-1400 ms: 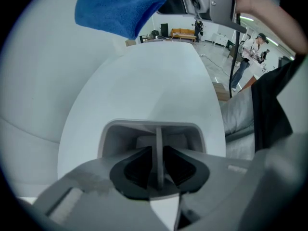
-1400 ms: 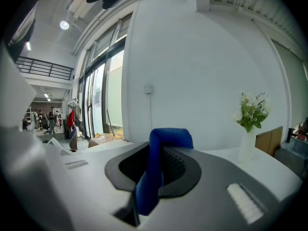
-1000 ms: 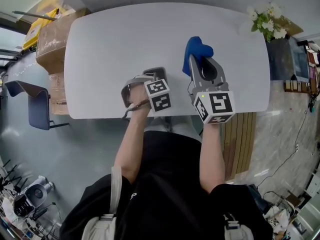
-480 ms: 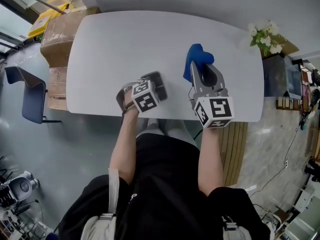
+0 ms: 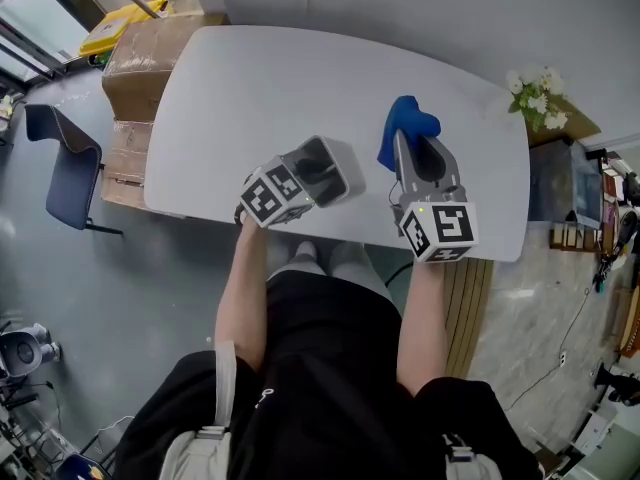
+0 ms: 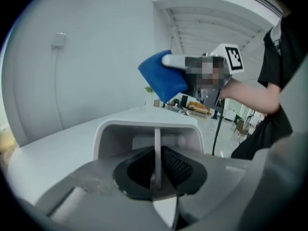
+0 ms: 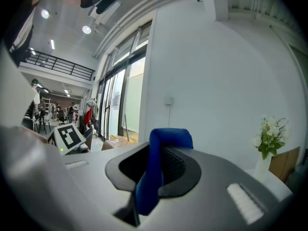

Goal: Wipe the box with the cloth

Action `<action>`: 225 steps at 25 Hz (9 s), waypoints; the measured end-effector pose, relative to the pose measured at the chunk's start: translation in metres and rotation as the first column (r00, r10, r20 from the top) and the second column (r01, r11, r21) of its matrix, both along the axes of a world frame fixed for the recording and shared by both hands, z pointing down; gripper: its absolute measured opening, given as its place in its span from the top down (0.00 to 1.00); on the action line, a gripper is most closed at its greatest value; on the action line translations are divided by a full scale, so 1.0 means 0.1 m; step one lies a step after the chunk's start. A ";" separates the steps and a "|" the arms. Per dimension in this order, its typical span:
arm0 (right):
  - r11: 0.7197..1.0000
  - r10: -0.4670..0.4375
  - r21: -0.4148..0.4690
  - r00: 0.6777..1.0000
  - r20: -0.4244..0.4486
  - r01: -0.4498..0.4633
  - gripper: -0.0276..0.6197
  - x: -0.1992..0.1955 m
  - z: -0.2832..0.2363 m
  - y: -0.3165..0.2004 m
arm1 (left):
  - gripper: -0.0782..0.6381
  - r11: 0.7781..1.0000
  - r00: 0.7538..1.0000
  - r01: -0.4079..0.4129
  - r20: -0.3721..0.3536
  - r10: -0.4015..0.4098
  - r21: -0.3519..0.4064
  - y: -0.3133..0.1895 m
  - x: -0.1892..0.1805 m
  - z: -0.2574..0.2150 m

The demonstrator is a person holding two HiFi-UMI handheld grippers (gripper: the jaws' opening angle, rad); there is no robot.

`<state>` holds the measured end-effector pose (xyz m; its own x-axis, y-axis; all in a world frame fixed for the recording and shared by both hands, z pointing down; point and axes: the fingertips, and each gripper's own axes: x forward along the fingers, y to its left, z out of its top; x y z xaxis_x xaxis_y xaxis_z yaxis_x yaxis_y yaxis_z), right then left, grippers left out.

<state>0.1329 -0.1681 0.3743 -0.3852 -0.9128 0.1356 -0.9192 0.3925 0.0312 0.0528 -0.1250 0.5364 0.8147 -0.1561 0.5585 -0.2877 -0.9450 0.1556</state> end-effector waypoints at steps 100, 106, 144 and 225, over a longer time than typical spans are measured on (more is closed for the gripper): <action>0.640 -0.743 0.111 0.576 0.340 0.760 0.87 -0.73 -0.37 0.56 | 0.82 0.827 0.342 -0.402 -0.774 0.534 0.393 0.81 -0.43 -2.32; 0.632 -0.745 0.104 0.566 0.353 0.768 0.87 -0.80 -0.30 0.60 | 0.82 0.872 0.379 -0.303 -0.790 0.481 0.385 0.64 -0.42 -2.42; 0.457 -0.853 0.166 0.378 0.360 0.874 0.87 -1.14 -0.47 1.07 | 0.82 0.997 0.551 0.052 -0.834 0.013 0.051 -0.18 -0.66 -1.55; 0.693 -0.709 0.109 0.644 0.287 0.713 0.87 -0.77 -0.29 0.75 | 0.82 0.989 0.678 0.145 -0.731 -0.072 0.038 -0.23 -0.57 -1.29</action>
<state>0.0563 -0.0930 0.3454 -0.9366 -0.3409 -0.0809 -0.3211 0.9275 -0.1912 -0.0039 -0.1479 0.4071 0.9322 -0.2863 -0.2215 -0.2202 -0.9342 0.2807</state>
